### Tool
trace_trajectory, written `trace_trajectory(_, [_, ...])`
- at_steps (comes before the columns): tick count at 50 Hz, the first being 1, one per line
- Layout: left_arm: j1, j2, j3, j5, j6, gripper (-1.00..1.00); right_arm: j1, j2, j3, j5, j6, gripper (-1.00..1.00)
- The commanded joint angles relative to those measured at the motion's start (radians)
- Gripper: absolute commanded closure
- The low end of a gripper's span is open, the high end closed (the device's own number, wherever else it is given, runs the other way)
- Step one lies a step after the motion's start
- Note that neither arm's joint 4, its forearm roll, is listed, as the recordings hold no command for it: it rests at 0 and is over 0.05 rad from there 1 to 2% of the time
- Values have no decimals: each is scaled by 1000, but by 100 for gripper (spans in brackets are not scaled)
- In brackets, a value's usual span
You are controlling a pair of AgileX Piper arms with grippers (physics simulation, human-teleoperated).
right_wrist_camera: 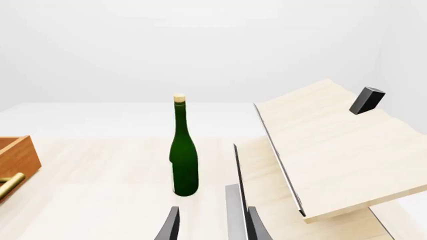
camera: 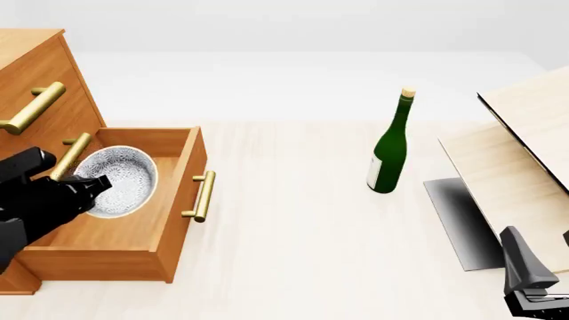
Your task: Put the bowl in the bottom drawer of the cabinet and close it.
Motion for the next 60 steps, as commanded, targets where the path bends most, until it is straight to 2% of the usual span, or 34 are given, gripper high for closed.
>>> trace_trajectory(1, [3,64,12,-41,-15,100,0,-1,0,0,0,-100])
trace_trajectory(60, [95,275,5,-152,3,100,0,-1,0,0,0,-100])
